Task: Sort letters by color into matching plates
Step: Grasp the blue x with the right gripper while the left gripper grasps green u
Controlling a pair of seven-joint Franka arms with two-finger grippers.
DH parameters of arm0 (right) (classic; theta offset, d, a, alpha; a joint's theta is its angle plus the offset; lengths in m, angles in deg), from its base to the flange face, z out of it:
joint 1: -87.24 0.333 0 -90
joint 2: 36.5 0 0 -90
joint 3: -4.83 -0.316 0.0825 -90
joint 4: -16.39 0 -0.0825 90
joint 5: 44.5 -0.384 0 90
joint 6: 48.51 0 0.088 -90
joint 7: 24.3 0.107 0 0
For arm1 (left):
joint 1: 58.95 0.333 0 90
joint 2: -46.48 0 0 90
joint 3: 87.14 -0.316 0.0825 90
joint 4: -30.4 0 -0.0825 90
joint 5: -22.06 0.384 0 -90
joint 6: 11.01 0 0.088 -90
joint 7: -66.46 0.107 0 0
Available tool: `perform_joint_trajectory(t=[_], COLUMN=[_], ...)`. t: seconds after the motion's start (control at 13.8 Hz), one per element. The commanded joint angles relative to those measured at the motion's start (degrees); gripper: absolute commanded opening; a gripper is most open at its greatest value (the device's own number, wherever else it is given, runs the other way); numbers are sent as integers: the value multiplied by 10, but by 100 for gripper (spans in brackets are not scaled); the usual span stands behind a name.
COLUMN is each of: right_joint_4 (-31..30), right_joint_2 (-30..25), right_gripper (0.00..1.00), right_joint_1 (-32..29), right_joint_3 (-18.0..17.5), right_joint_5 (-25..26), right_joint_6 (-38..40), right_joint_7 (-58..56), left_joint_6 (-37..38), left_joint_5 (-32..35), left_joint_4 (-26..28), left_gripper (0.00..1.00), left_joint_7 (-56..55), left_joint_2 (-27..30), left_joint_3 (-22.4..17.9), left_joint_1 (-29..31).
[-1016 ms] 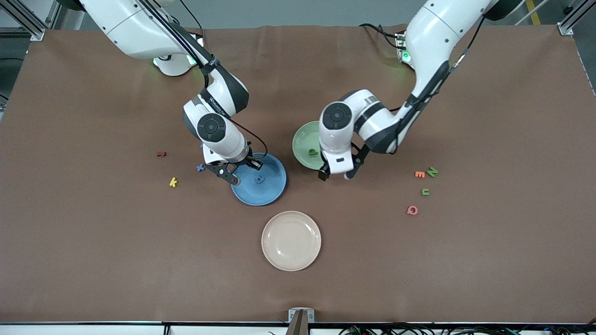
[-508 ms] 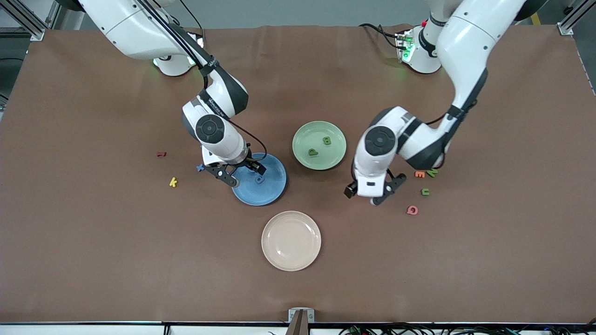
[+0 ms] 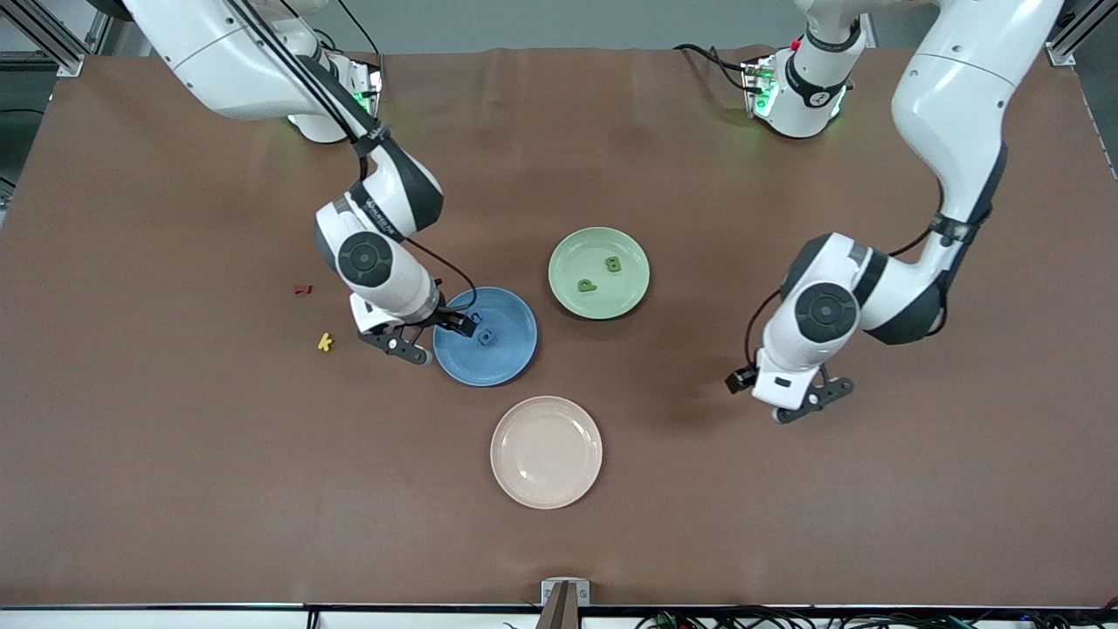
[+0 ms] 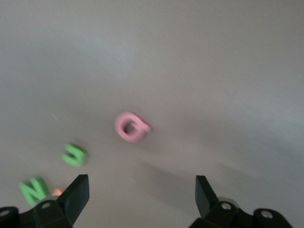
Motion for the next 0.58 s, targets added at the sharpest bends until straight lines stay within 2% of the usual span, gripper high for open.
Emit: perform_joint_trajectory(t=[0.0,0.29,0.51], right_joint_4=[-27,-83,-112], right_joint_2=[-16,-56,-78], right_gripper=[100,100,100], right_joint_1=[-35,-79,-91], right_joint_3=[-8,-9,-10], right_joint_5=[13,13,13], right_joint_6=[1,-4,-4], right_joint_7=[-86,-196,-252], left_joint_6=[6,5,0], left_joint_5=[24,51,51], left_joint_4=[4,19,36], left_gripper=[91,72,67], left_joint_7=[49,113,153], left_joint_2=[-1,-5,-4], left_joint_3=[7,7,9], left_joint_1=[16,43,64])
